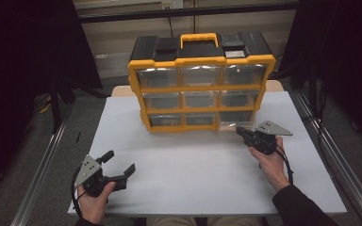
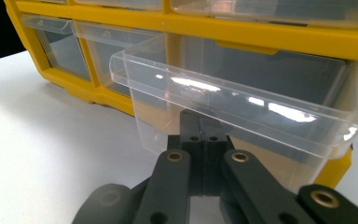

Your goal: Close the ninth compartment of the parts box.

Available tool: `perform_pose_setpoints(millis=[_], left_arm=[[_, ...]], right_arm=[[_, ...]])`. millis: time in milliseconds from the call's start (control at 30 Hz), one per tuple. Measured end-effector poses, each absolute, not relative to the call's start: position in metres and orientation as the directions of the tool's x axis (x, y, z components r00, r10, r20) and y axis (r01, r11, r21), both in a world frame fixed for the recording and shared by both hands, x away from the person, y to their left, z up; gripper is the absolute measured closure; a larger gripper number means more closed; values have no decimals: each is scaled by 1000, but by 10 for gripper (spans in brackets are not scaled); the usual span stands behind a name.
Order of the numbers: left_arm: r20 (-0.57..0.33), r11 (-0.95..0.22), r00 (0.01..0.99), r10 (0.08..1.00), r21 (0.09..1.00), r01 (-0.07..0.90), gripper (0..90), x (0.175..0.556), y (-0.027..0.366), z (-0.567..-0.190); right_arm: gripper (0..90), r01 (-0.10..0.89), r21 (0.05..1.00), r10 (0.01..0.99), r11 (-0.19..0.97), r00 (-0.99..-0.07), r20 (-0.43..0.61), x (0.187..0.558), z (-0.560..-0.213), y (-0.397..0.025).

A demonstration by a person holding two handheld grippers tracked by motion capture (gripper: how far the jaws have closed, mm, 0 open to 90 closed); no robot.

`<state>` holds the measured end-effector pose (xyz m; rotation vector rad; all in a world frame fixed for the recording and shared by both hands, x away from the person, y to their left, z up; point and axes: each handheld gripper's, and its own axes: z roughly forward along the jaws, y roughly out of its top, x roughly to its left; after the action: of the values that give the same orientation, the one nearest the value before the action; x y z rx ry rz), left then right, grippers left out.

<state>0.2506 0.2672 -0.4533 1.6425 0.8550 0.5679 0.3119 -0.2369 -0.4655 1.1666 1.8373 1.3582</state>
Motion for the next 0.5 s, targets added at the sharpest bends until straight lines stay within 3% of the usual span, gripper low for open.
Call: perform_pose_setpoints(millis=[500], left_arm=[[-64,-100,618,784,969,227,43,251,268,-453]], right_arm=[[900,308,946,894,97,-446,54,319,-466,-237]])
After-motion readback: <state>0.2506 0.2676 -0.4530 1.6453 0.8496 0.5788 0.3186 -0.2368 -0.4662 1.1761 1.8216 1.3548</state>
